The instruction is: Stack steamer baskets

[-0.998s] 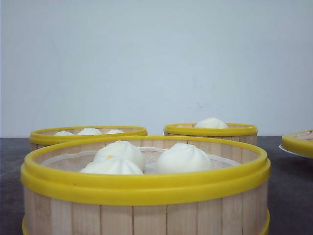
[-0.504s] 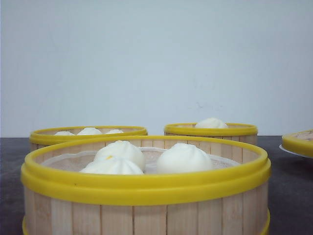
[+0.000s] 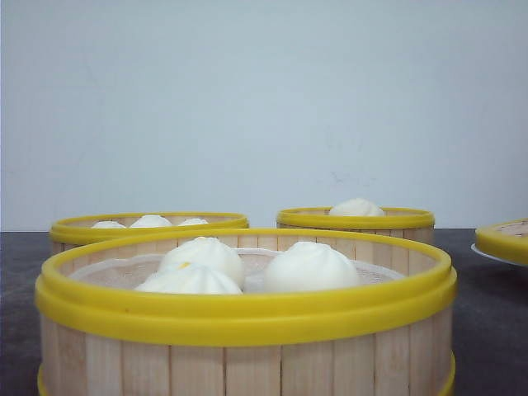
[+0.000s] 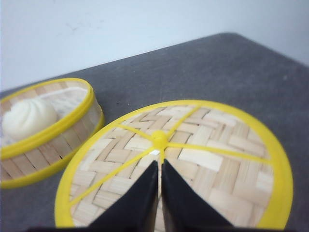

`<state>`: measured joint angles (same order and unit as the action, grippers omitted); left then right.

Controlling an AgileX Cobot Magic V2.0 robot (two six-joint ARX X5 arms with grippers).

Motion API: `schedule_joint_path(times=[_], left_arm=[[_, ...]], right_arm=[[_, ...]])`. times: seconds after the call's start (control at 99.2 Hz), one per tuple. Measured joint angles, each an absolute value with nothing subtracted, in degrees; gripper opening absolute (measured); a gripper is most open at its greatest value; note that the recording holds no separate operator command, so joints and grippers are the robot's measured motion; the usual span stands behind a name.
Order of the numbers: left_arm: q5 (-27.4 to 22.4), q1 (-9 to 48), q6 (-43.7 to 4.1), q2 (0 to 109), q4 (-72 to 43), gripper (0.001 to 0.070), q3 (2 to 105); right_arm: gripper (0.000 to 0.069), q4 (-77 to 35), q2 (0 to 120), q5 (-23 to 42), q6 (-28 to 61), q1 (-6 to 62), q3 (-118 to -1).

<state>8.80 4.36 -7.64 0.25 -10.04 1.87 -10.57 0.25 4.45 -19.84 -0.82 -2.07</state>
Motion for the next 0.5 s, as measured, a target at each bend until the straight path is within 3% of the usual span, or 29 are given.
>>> schedule_joint_path(times=[0.282,0.504], left_arm=[[8.56,4.36,-19.03,0.25,-10.04,0.0022,1.87],[6.02,4.36,-22.79,2.79,-13.15,0.0022,7.57]], right_arm=[[0.0007,-9.76,0.25,3.11,-24.05,-0.82,-2.09],[0.0007,-10.52,4.10,4.95,-25.87,-0.82,-10.28]])
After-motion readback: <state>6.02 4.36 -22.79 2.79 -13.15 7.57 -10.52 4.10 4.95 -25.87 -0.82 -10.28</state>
